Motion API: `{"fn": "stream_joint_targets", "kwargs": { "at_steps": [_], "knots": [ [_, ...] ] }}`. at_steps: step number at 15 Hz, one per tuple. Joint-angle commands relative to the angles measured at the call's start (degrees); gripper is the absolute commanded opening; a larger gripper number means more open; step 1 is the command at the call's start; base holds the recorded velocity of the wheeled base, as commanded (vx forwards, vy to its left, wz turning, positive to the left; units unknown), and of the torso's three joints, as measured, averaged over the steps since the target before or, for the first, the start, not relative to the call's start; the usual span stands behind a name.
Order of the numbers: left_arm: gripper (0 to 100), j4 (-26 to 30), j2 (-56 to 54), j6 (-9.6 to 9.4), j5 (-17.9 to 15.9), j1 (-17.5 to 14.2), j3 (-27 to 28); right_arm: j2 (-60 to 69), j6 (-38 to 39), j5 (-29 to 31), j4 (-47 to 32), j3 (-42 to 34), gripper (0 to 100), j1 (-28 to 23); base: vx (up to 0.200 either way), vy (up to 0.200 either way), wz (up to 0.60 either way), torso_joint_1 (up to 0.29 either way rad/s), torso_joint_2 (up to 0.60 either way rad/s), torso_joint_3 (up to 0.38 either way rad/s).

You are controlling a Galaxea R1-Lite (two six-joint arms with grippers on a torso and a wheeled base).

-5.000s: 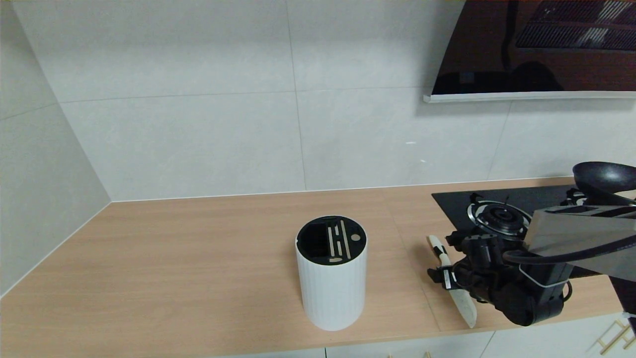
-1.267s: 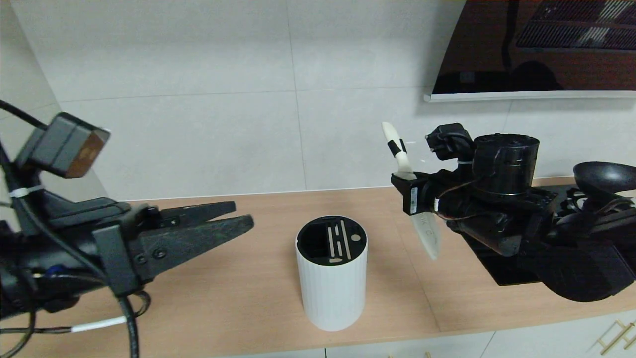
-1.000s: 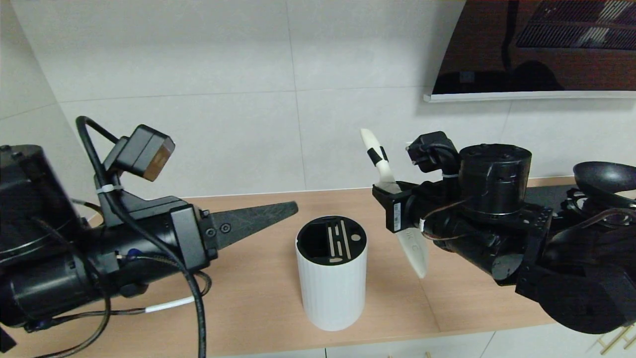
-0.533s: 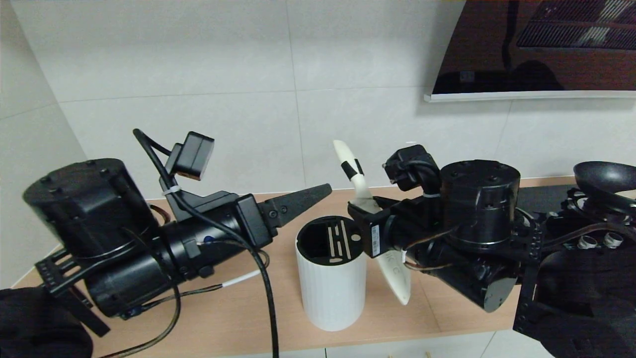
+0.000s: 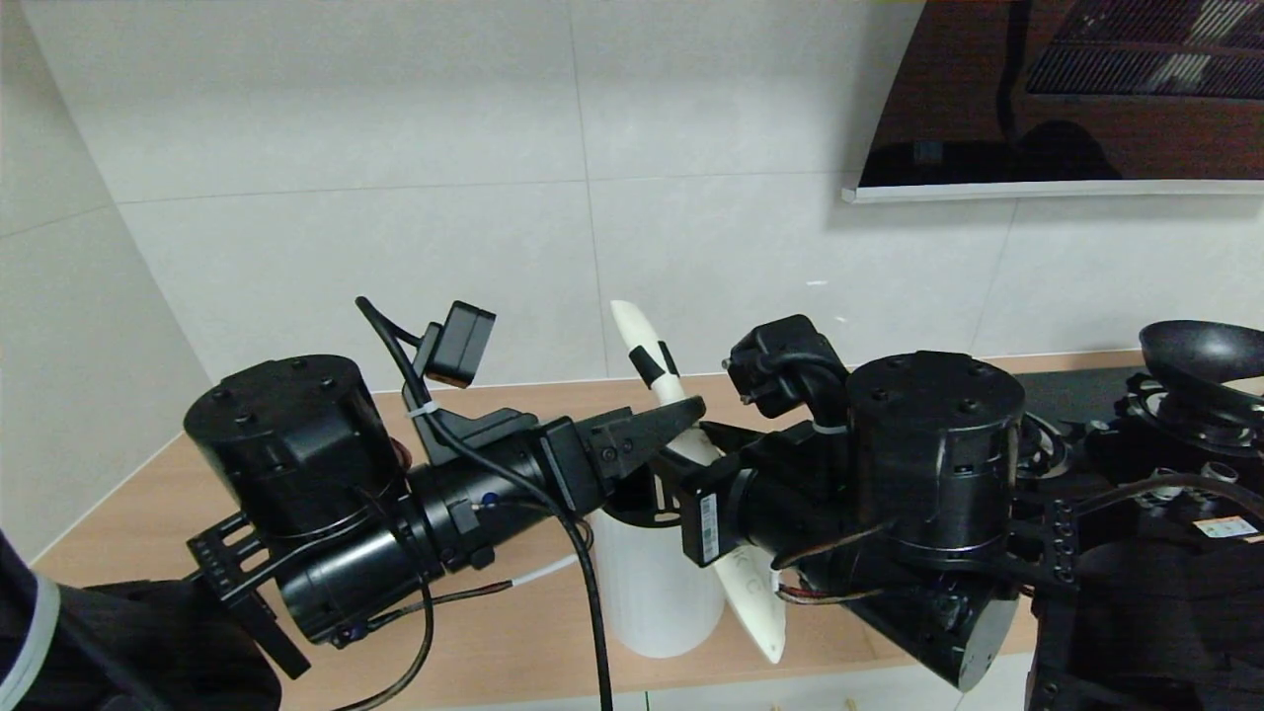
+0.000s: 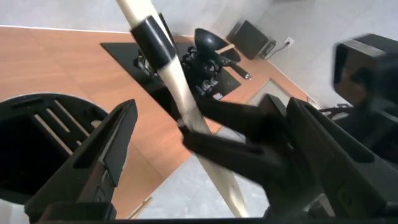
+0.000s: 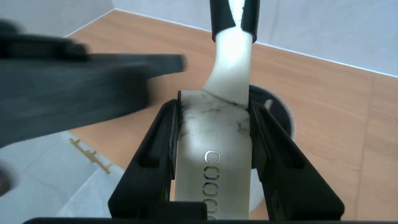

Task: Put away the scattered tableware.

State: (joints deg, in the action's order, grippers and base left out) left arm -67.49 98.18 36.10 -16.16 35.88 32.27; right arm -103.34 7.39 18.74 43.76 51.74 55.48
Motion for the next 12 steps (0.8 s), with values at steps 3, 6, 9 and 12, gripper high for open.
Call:
{"fn": "stream_joint_targets", "kwargs": {
  "at_steps": [3, 6, 9, 12],
  "knots": [
    [100, -3.26, 2.8, 0.38, 1.84, -0.37, 0.6, -0.02, 0.0, 0.07, 0.09, -1.2, 0, 1.39, 0.0, 0.0, 0.0, 0.0, 0.0, 0.0],
    [100, -5.99, 4.3, 0.2, 2.45, -0.54, 0.51, 0.16, -0.09, 0.07, 0.09, -1.99, 0, 2.26, 0.0, 0.0, 0.0, 0.0, 0.0, 0.0],
    [100, -5.99, 4.39, 0.2, 2.45, -0.54, 0.43, 0.24, -0.09, 0.07, 0.09, -2.34, 0, 3.06, 0.0, 0.0, 0.0, 0.0, 0.0, 0.0],
    [100, -5.99, 4.47, 0.03, 2.45, -0.54, 0.51, 1.03, -0.18, 0.07, 0.09, -3.31, 0, 4.2, 0.0, 0.0, 0.0, 0.0, 0.0, 0.0]
  ]
}}
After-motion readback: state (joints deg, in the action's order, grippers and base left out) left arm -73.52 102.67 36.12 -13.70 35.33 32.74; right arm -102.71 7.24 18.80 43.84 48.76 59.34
